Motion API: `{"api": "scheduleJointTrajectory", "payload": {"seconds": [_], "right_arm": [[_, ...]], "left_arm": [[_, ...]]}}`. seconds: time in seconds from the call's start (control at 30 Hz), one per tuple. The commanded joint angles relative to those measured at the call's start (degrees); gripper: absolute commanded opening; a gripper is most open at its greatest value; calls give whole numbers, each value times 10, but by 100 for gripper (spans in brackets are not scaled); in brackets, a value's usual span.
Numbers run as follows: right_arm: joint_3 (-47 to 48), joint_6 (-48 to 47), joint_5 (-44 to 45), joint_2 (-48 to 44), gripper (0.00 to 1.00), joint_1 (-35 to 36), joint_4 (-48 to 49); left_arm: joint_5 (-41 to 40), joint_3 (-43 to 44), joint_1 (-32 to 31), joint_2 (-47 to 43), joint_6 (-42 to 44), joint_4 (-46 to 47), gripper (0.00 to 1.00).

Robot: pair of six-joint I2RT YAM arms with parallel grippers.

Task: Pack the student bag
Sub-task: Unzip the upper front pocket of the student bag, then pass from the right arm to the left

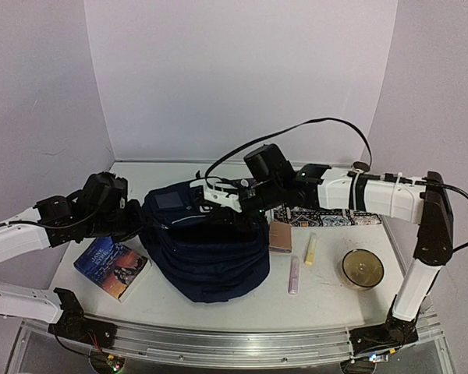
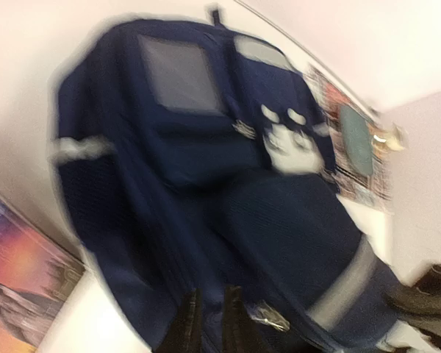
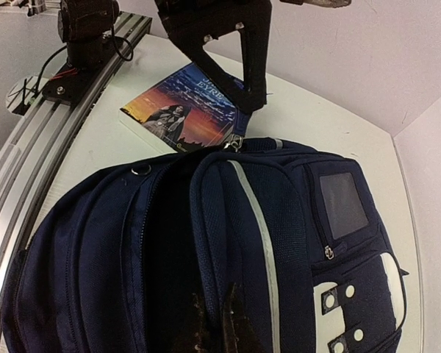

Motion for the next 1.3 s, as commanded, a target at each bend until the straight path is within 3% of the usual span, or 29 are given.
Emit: {"api": "scheduleJointTrajectory", "payload": {"seconds": [0.0, 0.13, 0.2, 0.37, 0.47, 0.8, 1.07, 1.27], "right_arm": [[65, -16, -60, -27, 0, -11, -14], [85, -20, -47, -11, 0, -11, -15], [90, -22, -43, -6, 0, -10, -16], [98, -24, -38, 2, 0, -6, -18], [100, -23, -37, 7, 0, -2, -18], [112, -6, -21, 21, 0, 7, -23], [111, 6, -14, 26, 0, 10, -25], [114, 23, -13, 27, 0, 11, -25]], "left_arm": [[-115, 9, 29, -14, 133, -60, 30], [-40, 11, 29, -70, 246, -9, 58], [1, 11, 29, -86, 291, 13, 68], [127, 15, 29, -63, 370, 78, 78], [201, 25, 27, -20, 401, 121, 81], [311, 80, 0, 56, 500, 151, 84], [305, 67, -6, 71, 515, 151, 85], [262, 71, -9, 107, 545, 152, 73]]}}
